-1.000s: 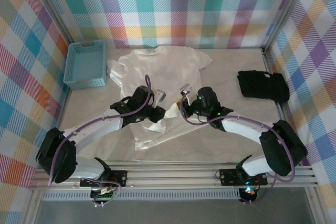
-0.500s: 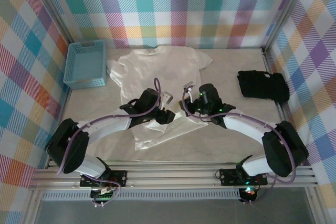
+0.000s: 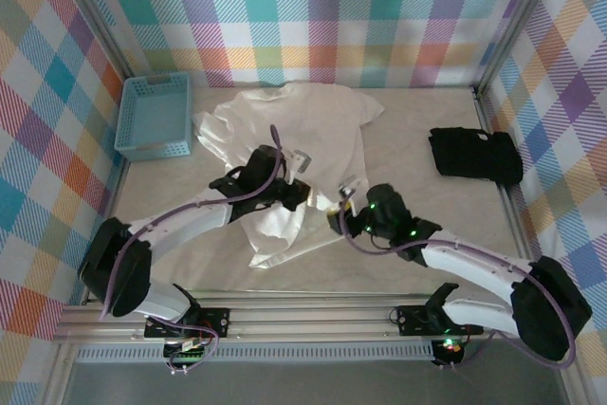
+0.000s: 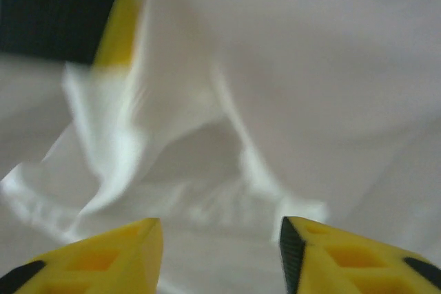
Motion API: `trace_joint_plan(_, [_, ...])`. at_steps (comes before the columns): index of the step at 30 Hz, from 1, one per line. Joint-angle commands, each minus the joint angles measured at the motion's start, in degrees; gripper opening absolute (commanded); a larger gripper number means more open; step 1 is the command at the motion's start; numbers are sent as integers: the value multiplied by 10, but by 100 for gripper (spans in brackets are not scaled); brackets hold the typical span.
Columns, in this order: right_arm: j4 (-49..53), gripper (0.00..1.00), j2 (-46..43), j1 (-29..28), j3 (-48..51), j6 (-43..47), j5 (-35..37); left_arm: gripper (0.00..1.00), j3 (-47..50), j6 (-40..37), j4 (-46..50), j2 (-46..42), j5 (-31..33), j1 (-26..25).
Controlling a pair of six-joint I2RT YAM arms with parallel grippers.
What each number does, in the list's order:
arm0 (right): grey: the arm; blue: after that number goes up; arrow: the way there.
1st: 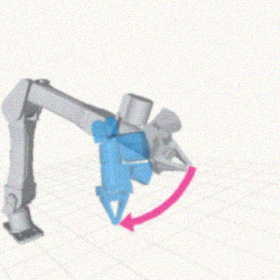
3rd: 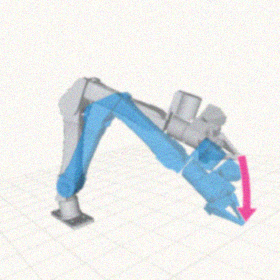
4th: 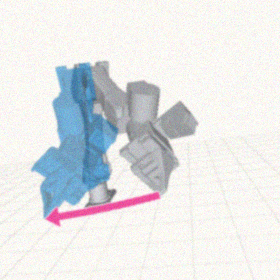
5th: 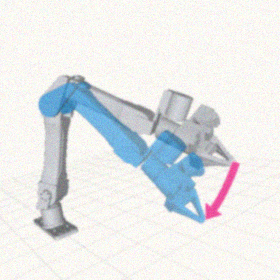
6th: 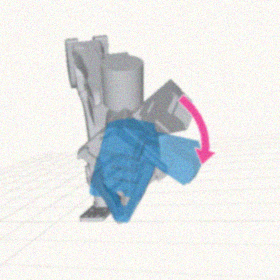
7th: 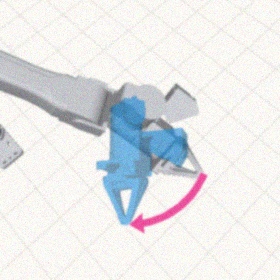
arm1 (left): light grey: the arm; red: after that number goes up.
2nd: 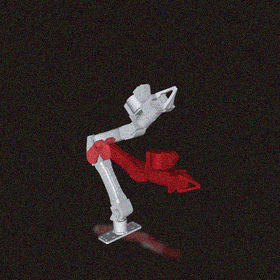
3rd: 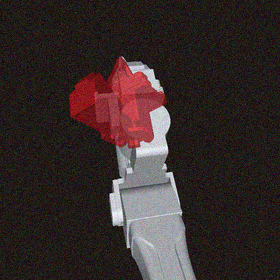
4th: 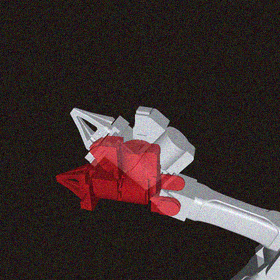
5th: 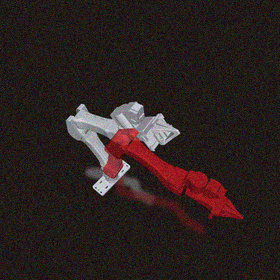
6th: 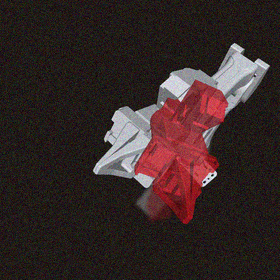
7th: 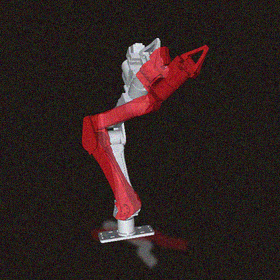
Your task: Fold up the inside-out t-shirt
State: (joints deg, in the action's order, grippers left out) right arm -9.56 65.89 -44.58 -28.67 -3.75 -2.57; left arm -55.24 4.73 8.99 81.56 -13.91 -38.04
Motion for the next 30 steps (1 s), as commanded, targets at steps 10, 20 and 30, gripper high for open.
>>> trace_joint_plan(10, [-357,22,340,-48,-71,160,57,0,-83,18,167,-69,17,16])
trace_joint_plan(20, [-311,20,436,-16,-188,161,139,0,-139,42,211,-103,-105,16])
trace_joint_plan(30, [-246,20,433,-10,-216,127,166,0,-161,74,159,-104,-176,6])
